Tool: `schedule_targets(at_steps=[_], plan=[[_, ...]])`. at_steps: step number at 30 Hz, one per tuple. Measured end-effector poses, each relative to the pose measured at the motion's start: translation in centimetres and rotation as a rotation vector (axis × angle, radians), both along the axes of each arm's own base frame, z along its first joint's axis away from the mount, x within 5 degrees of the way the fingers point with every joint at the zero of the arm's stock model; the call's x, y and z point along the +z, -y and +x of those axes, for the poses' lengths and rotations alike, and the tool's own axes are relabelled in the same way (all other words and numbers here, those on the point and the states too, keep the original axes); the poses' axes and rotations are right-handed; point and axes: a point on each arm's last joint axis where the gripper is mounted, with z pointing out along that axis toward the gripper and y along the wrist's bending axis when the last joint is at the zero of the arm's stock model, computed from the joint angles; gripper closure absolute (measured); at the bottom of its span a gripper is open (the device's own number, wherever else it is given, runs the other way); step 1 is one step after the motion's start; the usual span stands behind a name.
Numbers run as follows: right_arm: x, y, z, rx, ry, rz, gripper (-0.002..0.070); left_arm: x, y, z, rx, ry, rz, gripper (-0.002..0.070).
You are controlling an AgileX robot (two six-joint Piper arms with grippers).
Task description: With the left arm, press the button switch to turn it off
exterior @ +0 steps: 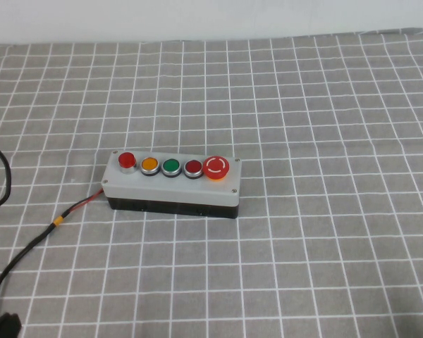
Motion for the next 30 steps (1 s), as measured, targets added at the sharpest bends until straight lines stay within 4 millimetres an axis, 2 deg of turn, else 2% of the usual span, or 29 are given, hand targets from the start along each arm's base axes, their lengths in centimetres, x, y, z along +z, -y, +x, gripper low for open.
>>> schedule_targets(at_steps=[30], plan=[[0.0, 0.0, 0.0, 0.0, 0.0, 0.0, 0.0694, -0.26, 0.0, -0.08, -0.005, -0.027, 0.014, 0.0678]])
